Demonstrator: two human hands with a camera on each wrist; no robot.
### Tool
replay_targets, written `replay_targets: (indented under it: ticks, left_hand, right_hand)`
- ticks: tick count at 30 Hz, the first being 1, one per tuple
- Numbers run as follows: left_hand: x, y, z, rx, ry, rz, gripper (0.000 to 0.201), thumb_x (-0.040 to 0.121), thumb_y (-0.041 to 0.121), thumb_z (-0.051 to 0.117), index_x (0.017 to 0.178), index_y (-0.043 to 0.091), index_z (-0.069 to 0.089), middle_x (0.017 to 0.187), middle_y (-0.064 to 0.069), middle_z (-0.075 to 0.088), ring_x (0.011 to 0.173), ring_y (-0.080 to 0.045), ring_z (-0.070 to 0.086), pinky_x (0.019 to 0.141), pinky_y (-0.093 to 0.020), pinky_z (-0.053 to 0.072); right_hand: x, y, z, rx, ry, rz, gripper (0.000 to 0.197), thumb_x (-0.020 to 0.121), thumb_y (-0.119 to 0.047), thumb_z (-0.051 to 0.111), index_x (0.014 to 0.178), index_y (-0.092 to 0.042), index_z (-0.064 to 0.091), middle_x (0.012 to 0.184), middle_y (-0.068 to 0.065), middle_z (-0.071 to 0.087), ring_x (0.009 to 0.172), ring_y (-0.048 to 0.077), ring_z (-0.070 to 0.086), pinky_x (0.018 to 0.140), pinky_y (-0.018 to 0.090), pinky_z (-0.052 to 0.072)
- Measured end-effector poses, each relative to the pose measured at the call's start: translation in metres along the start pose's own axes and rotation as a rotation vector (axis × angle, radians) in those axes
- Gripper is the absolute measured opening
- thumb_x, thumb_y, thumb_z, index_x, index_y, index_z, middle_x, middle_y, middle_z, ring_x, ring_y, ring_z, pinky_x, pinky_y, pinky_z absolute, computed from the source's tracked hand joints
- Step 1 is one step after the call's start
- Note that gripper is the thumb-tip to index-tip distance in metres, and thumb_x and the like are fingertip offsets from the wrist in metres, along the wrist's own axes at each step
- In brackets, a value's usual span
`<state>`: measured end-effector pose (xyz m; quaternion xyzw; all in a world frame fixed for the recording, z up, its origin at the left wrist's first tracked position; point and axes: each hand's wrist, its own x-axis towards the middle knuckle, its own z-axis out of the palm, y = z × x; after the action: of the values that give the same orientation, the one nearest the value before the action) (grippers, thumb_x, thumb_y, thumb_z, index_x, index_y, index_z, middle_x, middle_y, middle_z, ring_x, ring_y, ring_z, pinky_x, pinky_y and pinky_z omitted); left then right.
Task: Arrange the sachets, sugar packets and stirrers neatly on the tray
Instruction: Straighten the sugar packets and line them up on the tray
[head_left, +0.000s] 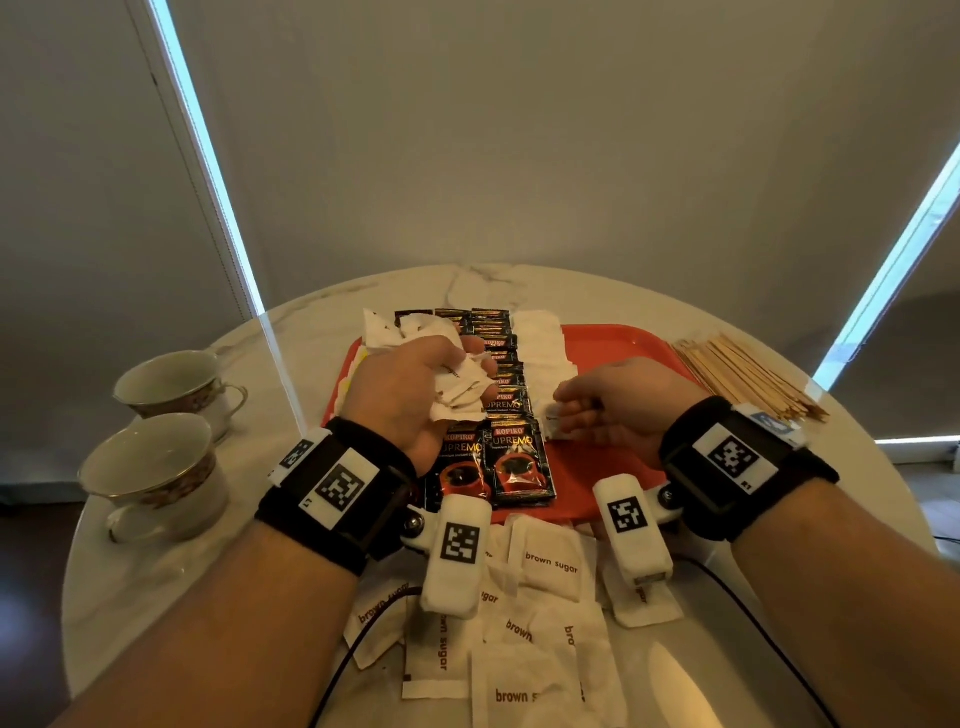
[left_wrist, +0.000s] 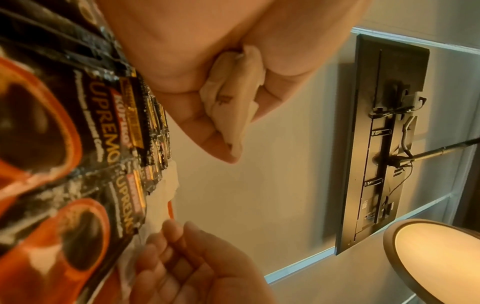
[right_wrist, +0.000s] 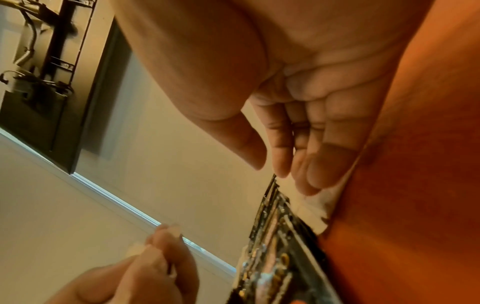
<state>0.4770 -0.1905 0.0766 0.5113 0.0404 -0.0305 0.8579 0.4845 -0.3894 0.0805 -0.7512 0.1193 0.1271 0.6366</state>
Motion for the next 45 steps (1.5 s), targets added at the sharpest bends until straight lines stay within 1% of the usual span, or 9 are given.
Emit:
replay_targets:
  ticks: [6, 10, 16, 22, 28, 32, 36, 41, 45]
  left_hand:
    - [0.0, 0.0, 0.005, -0.148, 0.002, 0.046, 0.037, 0.097, -0.005, 0.044, 0.084, 0.009, 0.075, 0.088, -0.016, 0.075, 0.072, -0.028, 0.072, 0.061, -0.037, 0.06]
    - [0.001, 0.002, 0.004, -0.258, 0.041, 0.147, 0.031, 0.099, -0.007, 0.043, 0.092, 0.014, 0.065, 0.091, -0.006, 0.075, 0.085, -0.024, 0.073, 0.064, -0.038, 0.061]
    - [0.005, 0.011, -0.004, -0.365, 0.067, 0.203, 0.036, 0.097, -0.015, 0.041, 0.098, 0.015, 0.06, 0.093, -0.004, 0.074, 0.083, -0.021, 0.074, 0.067, -0.042, 0.064]
    - [0.008, 0.004, -0.006, -0.169, 0.12, 0.214, 0.029, 0.086, -0.019, 0.054, 0.086, 0.006, 0.069, 0.088, -0.02, 0.071, 0.083, -0.035, 0.072, 0.08, -0.055, 0.061]
    - [-0.004, 0.005, 0.003, -0.05, 0.051, 0.19, 0.014, 0.094, 0.007, 0.072, 0.08, 0.006, 0.066, 0.067, -0.009, 0.069, 0.055, -0.018, 0.068, 0.055, -0.033, 0.059]
    - [-0.007, 0.004, 0.001, 0.055, -0.059, 0.123, 0.015, 0.088, 0.014, 0.078, 0.093, 0.005, 0.067, 0.077, -0.012, 0.073, 0.068, -0.025, 0.074, 0.058, -0.034, 0.059]
    - [-0.009, -0.002, 0.002, 0.17, -0.1, 0.118, 0.027, 0.085, 0.001, 0.078, 0.109, 0.005, 0.067, 0.1, -0.02, 0.075, 0.098, -0.039, 0.075, 0.088, -0.053, 0.06]
    - [-0.007, -0.004, 0.0, 0.223, -0.085, 0.121, 0.024, 0.084, -0.009, 0.075, 0.098, 0.01, 0.067, 0.09, -0.013, 0.077, 0.093, -0.034, 0.077, 0.073, -0.041, 0.06]
    - [-0.008, -0.007, 0.003, 0.245, -0.06, 0.085, 0.018, 0.085, -0.003, 0.077, 0.096, 0.01, 0.071, 0.094, -0.013, 0.079, 0.092, -0.032, 0.077, 0.081, -0.045, 0.06]
  right_hand:
    - [-0.018, -0.026, 0.022, -0.041, -0.295, -0.159, 0.031, 0.089, -0.029, 0.075, 0.103, -0.002, 0.072, 0.08, 0.006, 0.063, 0.066, 0.014, 0.057, 0.063, 0.027, 0.049]
    - [-0.019, -0.029, 0.041, -0.158, -0.34, -0.264, 0.018, 0.085, -0.019, 0.08, 0.092, -0.005, 0.071, 0.073, 0.003, 0.067, 0.066, 0.014, 0.062, 0.064, 0.029, 0.053]
    - [-0.012, -0.023, 0.044, 0.209, -0.391, -0.252, 0.012, 0.09, 0.0, 0.067, 0.082, -0.008, 0.064, 0.081, 0.012, 0.07, 0.07, 0.018, 0.066, 0.067, 0.034, 0.059]
    - [-0.007, -0.021, 0.038, 0.548, -0.298, -0.268, 0.017, 0.093, 0.003, 0.05, 0.083, -0.009, 0.052, 0.097, 0.017, 0.073, 0.078, 0.024, 0.073, 0.059, 0.03, 0.061]
    - [0.0, -0.014, 0.031, 0.42, -0.183, -0.419, 0.018, 0.092, 0.005, 0.055, 0.09, -0.009, 0.065, 0.086, 0.01, 0.073, 0.073, 0.02, 0.071, 0.067, 0.037, 0.058]
    - [-0.006, -0.014, 0.03, 0.341, -0.259, -0.49, 0.014, 0.089, -0.002, 0.067, 0.103, -0.001, 0.07, 0.094, 0.016, 0.075, 0.081, 0.026, 0.073, 0.066, 0.036, 0.061]
    - [-0.002, -0.011, 0.029, 0.368, -0.223, -0.536, 0.037, 0.076, -0.011, 0.075, 0.111, -0.001, 0.069, 0.088, 0.015, 0.071, 0.074, 0.023, 0.071, 0.063, 0.032, 0.06]
    - [0.006, -0.007, 0.029, 0.357, -0.065, -0.613, 0.015, 0.084, 0.002, 0.073, 0.096, -0.007, 0.071, 0.085, 0.009, 0.073, 0.081, 0.025, 0.072, 0.074, 0.042, 0.062]
    - [0.005, -0.006, 0.033, 0.288, -0.012, -0.685, 0.014, 0.089, 0.003, 0.069, 0.095, -0.009, 0.073, 0.088, 0.007, 0.075, 0.085, 0.022, 0.072, 0.078, 0.038, 0.059]
